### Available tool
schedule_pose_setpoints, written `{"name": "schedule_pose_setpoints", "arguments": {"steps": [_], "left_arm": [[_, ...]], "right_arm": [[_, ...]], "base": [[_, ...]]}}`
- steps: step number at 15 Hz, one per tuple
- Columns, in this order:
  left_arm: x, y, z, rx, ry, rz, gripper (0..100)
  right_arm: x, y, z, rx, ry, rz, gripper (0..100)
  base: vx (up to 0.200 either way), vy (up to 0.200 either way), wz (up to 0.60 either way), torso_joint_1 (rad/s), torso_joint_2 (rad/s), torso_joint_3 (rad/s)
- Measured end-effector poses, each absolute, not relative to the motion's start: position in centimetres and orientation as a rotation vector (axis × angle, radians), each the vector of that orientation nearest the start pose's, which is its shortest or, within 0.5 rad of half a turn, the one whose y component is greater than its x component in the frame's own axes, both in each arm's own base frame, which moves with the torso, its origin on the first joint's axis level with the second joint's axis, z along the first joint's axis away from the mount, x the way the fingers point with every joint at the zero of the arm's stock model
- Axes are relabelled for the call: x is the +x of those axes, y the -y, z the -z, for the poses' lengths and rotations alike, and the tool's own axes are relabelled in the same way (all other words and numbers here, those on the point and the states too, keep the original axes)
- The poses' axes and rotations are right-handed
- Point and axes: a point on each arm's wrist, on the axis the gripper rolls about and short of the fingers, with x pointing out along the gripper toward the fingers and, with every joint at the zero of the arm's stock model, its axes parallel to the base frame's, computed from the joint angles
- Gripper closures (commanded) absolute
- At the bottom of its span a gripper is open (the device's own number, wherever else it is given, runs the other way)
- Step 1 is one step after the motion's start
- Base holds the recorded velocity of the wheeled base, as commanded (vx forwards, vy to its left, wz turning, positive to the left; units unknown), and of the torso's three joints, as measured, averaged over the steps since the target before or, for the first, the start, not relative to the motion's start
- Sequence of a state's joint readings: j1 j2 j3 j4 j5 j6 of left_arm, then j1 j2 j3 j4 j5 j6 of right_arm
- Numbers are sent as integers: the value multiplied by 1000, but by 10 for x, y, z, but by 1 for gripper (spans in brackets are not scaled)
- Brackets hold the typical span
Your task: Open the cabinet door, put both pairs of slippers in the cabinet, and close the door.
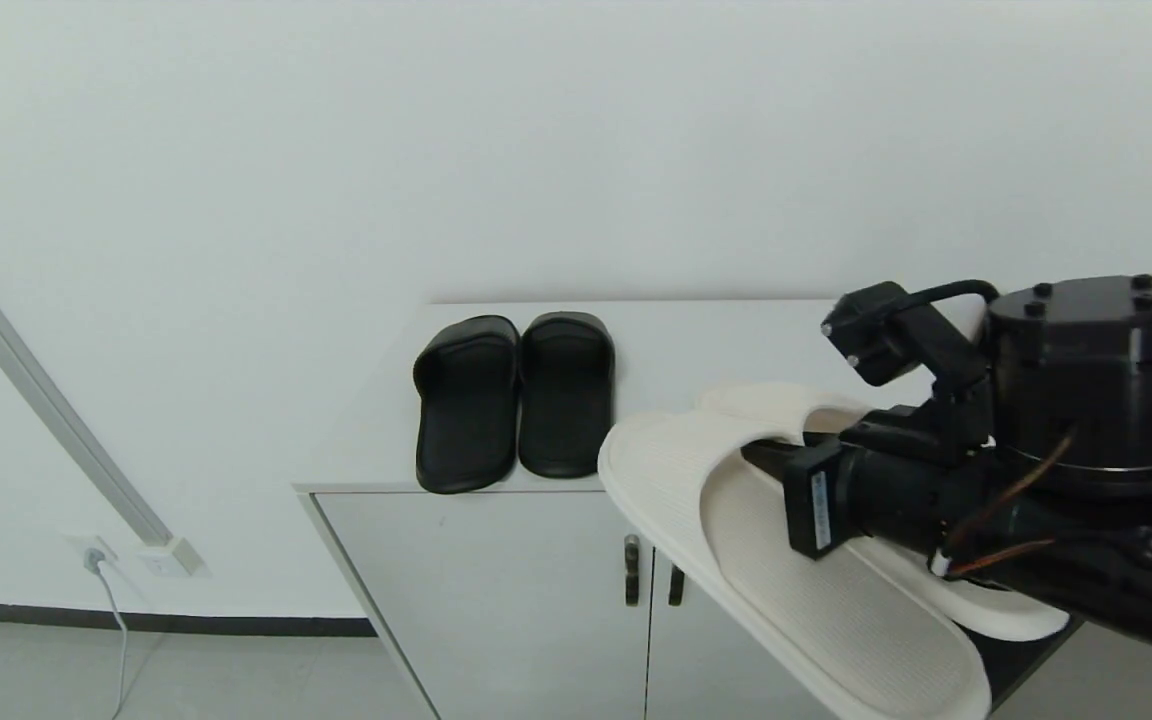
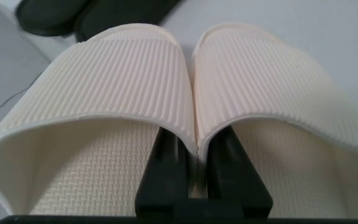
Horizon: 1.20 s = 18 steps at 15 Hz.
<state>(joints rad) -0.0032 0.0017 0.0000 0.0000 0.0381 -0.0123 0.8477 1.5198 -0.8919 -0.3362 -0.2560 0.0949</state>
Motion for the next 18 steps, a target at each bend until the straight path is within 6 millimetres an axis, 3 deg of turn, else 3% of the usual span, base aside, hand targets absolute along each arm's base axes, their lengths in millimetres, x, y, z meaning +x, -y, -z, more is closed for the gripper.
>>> {"name": "schedule_pose_setpoints", "arguments": {"steps": [4,7,13,18], "left_arm": [[-23,-1,-76,-12,-1,-34,100],[-23,-1,-76,-14,-1,-33,100],[-23,-1,-75,-14,-2,-33,100],[-23,-1,-76,-13,-1,-34,100]], "right_arm": [[156,-175,-223,-73,-291,-649,100],[148,-170,-222,-74,-288,-664,100],[144,-169,-221,-77,-288,-679,100],[143,-168,-216,-88,-296,-693,100]], "base": [[0,0,0,0,0,0],[-200,0,0,2,1,1],[-200,0,0,-1,1,2],[0,0,0,0,0,0]]}}
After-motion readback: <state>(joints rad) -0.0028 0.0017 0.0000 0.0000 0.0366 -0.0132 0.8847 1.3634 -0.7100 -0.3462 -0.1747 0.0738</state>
